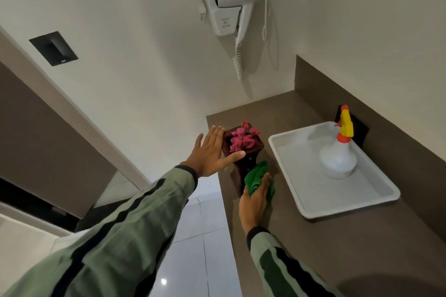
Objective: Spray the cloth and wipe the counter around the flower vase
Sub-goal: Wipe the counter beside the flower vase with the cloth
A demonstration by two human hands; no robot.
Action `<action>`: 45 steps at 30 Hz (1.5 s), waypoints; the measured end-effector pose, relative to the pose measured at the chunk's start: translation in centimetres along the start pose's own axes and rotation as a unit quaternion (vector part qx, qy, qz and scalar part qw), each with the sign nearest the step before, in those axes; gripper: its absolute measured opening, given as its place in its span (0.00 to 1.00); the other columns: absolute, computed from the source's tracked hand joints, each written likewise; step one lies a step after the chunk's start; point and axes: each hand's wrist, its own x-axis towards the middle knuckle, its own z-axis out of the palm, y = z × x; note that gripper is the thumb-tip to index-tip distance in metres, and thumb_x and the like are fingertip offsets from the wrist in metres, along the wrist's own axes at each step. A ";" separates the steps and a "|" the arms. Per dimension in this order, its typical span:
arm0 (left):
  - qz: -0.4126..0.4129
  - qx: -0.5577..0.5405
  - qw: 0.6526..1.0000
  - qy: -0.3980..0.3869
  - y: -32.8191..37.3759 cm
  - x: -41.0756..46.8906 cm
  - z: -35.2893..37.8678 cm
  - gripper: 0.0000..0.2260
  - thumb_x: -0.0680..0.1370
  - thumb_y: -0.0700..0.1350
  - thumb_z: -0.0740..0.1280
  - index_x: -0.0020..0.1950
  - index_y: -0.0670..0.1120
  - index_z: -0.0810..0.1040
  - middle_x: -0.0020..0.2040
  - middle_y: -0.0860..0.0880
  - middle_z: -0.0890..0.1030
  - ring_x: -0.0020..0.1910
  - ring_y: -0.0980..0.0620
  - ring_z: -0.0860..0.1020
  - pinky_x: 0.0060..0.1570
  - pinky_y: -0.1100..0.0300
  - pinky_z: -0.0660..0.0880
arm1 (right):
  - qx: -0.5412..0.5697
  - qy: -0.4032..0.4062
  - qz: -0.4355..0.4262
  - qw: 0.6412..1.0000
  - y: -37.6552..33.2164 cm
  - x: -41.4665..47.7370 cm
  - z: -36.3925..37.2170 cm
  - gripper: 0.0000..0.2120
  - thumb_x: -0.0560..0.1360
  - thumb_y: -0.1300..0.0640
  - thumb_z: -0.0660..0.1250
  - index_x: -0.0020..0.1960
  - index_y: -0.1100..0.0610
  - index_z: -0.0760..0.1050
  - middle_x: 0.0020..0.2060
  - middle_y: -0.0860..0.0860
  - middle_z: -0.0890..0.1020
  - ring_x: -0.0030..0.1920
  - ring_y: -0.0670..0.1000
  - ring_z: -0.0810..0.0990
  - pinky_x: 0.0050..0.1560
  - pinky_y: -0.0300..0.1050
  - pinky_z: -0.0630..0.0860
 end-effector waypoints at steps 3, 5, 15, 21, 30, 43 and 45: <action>0.003 0.009 1.000 -0.005 0.0 0.1 -0.1 0.54 0.64 0.80 0.40 0.79 0.45 0.45 0.81 0.45 0.48 0.79 0.49 0.43 0.76 0.41 0.40 | 0.000 -0.004 -0.003 1.000 0.4 -1.7 1.1 0.34 0.75 0.67 0.64 0.76 0.57 0.52 0.75 0.59 0.62 0.72 0.63 0.63 0.68 0.64 0.67; 0.004 0.009 1.000 -0.008 0.0 0.1 -0.2 0.54 0.64 0.81 0.40 0.79 0.45 0.45 0.81 0.45 0.48 0.79 0.49 0.43 0.76 0.41 0.40 | -0.026 -0.024 -0.021 0.999 0.9 -2.8 1.4 0.34 0.74 0.68 0.66 0.75 0.58 0.55 0.74 0.60 0.64 0.72 0.64 0.65 0.67 0.63 0.69; 0.006 0.024 1.000 -0.007 -0.1 0.0 -0.1 0.50 0.69 0.78 0.45 0.79 0.45 0.44 0.81 0.46 0.46 0.79 0.51 0.41 0.76 0.42 0.39 | -0.037 -0.066 -0.061 0.995 0.4 -3.5 -3.7 0.30 0.76 0.68 0.64 0.74 0.56 0.59 0.69 0.59 0.71 0.67 0.60 0.72 0.65 0.50 0.70; 0.022 0.012 0.999 -0.022 -1.2 -0.1 -0.4 0.52 0.66 0.79 0.39 0.79 0.45 0.39 0.81 0.48 0.42 0.78 0.53 0.39 0.77 0.45 0.38 | -0.002 0.042 -0.086 0.995 -3.8 -0.6 -3.1 0.36 0.76 0.64 0.66 0.76 0.58 0.50 0.72 0.61 0.67 0.68 0.61 0.71 0.63 0.48 0.69; 0.046 0.059 0.997 -0.002 -1.3 0.1 -0.2 0.52 0.66 0.79 0.37 0.79 0.44 0.40 0.81 0.46 0.43 0.79 0.51 0.40 0.77 0.45 0.39 | 0.024 0.023 -0.061 0.998 -3.0 -2.2 1.1 0.40 0.76 0.67 0.65 0.73 0.47 0.42 0.75 0.60 0.61 0.72 0.62 0.66 0.67 0.62 0.70; 0.066 0.028 0.997 -0.032 -2.4 -0.2 -1.1 0.50 0.69 0.78 0.42 0.79 0.45 0.37 0.81 0.48 0.40 0.78 0.54 0.37 0.77 0.47 0.38 | 0.016 0.024 -0.059 0.998 -1.6 -4.8 -1.4 0.35 0.74 0.69 0.66 0.75 0.58 0.53 0.69 0.63 0.70 0.64 0.62 0.75 0.63 0.51 0.74; 0.074 0.033 0.996 -0.037 -2.8 -0.3 -1.1 0.47 0.72 0.75 0.45 0.79 0.46 0.37 0.81 0.48 0.40 0.78 0.54 0.37 0.77 0.48 0.39 | 0.031 0.100 -0.090 0.990 -3.5 -4.0 -2.2 0.37 0.72 0.69 0.69 0.75 0.60 0.54 0.68 0.64 0.71 0.62 0.58 0.76 0.61 0.38 0.69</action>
